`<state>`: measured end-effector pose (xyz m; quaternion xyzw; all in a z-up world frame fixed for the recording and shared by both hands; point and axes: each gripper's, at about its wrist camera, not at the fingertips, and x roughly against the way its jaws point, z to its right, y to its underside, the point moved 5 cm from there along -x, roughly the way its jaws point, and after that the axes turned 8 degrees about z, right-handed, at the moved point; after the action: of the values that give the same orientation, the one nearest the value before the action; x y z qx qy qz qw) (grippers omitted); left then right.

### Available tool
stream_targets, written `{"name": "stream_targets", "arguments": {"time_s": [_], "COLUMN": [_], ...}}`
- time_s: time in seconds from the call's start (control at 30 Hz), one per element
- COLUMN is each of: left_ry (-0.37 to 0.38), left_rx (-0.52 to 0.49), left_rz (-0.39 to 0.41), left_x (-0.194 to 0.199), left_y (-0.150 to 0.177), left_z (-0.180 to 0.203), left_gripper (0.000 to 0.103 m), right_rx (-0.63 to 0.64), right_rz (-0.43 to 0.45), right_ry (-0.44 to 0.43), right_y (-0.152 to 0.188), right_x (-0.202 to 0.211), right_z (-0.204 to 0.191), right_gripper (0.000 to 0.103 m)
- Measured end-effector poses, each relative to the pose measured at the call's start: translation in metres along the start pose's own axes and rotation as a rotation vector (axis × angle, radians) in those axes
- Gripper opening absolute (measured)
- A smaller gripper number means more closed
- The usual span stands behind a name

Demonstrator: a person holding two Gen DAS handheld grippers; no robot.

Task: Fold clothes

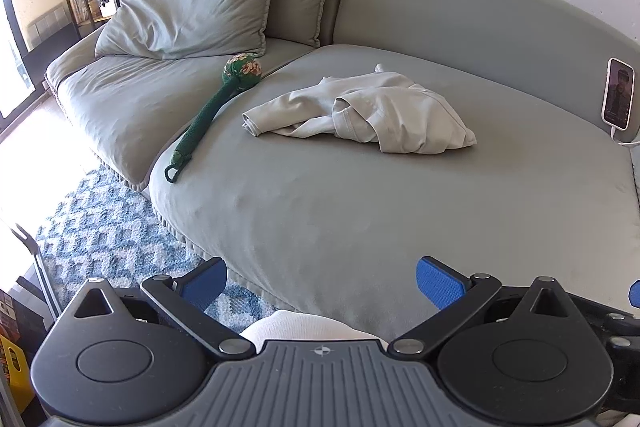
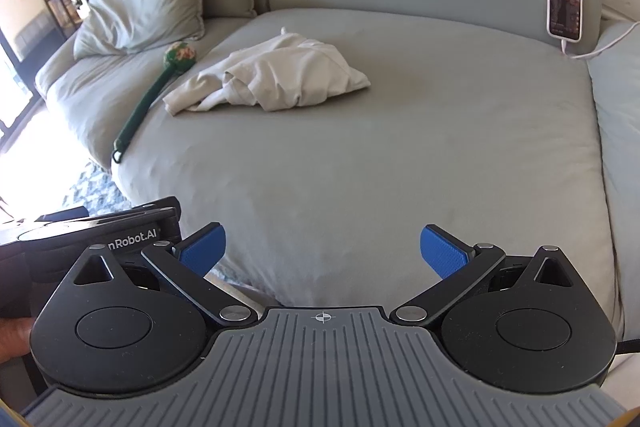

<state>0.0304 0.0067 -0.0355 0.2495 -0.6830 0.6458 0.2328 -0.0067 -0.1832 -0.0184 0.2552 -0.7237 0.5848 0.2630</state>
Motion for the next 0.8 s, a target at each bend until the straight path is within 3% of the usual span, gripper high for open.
{"name": "stream_targets", "arguments": {"time_s": [0.8], "left_ry": [-0.006], "left_rx": [-0.007], "left_rz": [-0.011], "left_x": [-0.0023], "left_y": [-0.0014], "left_z": [0.0023], "left_gripper": [0.102], "right_rx": [0.007], "right_rz": [-0.023], "right_ry": [-0.006], "right_y": [0.0047], "right_x": [0.0009], "right_z": [-0.0047], "right_gripper": [0.103]}}
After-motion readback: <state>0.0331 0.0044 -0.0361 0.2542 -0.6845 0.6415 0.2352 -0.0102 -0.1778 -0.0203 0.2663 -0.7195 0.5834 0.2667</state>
